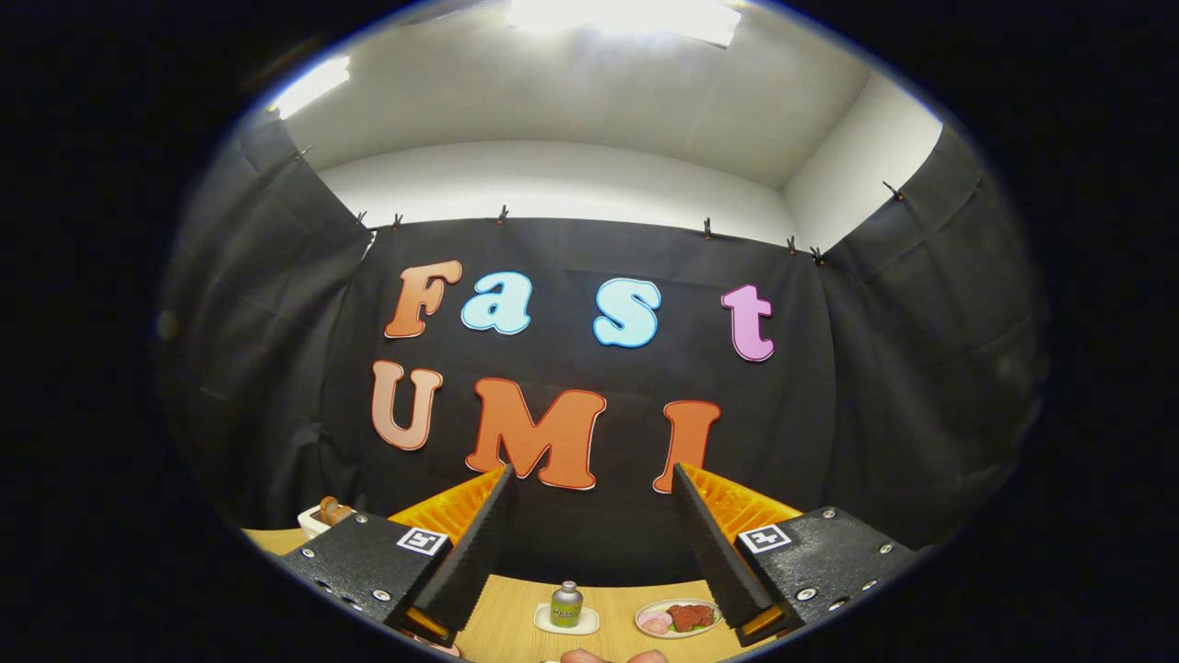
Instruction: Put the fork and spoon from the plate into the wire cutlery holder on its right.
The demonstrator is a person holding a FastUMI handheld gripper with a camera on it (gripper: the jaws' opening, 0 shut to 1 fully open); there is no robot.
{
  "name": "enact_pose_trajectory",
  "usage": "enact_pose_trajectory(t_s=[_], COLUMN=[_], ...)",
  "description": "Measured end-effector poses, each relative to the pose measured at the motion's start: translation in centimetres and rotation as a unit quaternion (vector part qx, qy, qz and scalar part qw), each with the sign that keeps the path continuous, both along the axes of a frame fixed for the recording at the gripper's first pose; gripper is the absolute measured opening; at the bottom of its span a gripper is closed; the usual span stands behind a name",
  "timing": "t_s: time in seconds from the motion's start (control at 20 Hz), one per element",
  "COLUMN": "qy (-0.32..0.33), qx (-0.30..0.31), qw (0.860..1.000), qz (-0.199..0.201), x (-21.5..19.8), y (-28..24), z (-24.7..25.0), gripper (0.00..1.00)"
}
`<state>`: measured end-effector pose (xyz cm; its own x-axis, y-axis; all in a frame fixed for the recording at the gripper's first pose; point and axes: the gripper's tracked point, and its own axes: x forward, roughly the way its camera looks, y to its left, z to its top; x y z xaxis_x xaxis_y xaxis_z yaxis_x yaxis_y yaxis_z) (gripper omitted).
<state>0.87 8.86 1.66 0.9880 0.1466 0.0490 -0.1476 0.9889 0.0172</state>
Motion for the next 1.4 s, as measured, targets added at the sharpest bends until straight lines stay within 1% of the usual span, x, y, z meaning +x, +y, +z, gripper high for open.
enact_pose_trajectory(t_s=[0.1, 0.45, 0.6, 0.85, 0.95, 1.05, 1.15, 1.3, 1.4], qy=[0.006, 0.036, 0.06, 0.106, 0.143, 0.182, 0.209, 0.254, 0.289], qx=[-0.001, -0.004, -0.007, -0.03, -0.035, -0.034, -0.041, -0.05, -0.062], qw=[1.0, 0.998, 0.996, 0.99, 0.984, 0.976, 0.969, 0.957, 0.945], qz=[0.015, 0.045, 0.06, 0.089, 0.101, 0.117, 0.122, 0.129, 0.138], x=[-0.3, -1.2, -1.3, -2.3, -3.0, -3.9, -4.6, -6.1, -7.2], y=[1.7, 6.7, 9.0, 12.9, 14.6, 16.3, 17.2, 18.7, 19.8], z=[-0.5, -3.2, -5.5, -10.1, -13.2, -16.0, -18.4, -22.2, -24.7], gripper=[0.99, 0.99, 0.99, 0.98, 0.98, 0.92, 0.91, 0.91, 0.91])
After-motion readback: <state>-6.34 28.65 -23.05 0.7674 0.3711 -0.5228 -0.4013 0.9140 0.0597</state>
